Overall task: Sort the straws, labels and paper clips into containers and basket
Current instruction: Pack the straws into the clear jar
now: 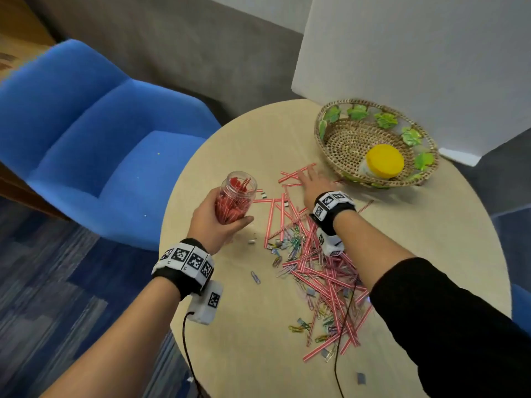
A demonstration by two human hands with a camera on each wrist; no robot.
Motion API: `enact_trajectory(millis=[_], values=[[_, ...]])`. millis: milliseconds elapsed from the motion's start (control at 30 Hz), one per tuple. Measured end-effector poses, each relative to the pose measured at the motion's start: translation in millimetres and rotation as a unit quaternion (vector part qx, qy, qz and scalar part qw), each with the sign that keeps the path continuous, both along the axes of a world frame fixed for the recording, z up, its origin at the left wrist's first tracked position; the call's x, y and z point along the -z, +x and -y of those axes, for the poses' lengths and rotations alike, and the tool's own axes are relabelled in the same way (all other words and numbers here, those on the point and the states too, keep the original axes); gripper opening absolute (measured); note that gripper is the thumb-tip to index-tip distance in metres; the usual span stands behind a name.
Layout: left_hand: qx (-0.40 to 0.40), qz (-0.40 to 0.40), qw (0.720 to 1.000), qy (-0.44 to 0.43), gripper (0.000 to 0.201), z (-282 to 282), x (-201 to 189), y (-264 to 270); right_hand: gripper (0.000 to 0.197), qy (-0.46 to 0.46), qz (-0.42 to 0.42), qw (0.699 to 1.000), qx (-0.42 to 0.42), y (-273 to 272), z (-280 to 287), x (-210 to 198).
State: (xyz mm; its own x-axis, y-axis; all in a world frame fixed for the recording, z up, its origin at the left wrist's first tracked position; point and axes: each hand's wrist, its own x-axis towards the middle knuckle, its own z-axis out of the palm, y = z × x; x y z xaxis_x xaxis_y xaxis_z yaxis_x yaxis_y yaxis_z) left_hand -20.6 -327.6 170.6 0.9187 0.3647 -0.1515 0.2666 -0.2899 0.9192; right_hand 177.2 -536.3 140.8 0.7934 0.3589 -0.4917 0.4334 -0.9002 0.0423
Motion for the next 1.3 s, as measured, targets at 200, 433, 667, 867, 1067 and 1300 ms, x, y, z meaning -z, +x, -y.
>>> enact_trajectory(millis=[200, 433, 667, 867, 1067, 1300], values=[[0.001, 0.002, 1.0, -0.018, 0.063, 13.5, 9.5, 8.8, 0.042, -0.012, 0.037, 0.994, 0.099, -36.3, 24.0, -5.4], [0.015, 0.004, 1.0, -0.022, 0.064, 28.9, 14.6, 8.6, 0.039, 0.103, 0.012, 0.988, 0.112, -19.3, 51.2, -8.8], [0.006, 0.01, 0.999, -0.039, 0.061, 33.3, 15.0, 8.1, 0.07, 0.095, -0.048, 0.992, 0.066, -82.0, 44.5, -7.0], [-0.004, 0.012, 1.0, -0.024, 0.064, 31.6, 16.5, 4.7, 0.077, 0.132, -0.048, 0.979, 0.145, -91.7, 50.7, -6.5], [0.014, 0.014, 0.999, -0.03, 0.059, 40.1, 12.8, 2.9, 0.055, 0.157, -0.104, 0.954, 0.232, -83.8, 49.3, -15.4], [0.005, 0.006, 1.0, -0.022, 0.06, 38.2, 13.2, 0.6, 0.03, 0.17, -0.13, 0.961, 0.172, -86.1, 55.0, -7.1]])
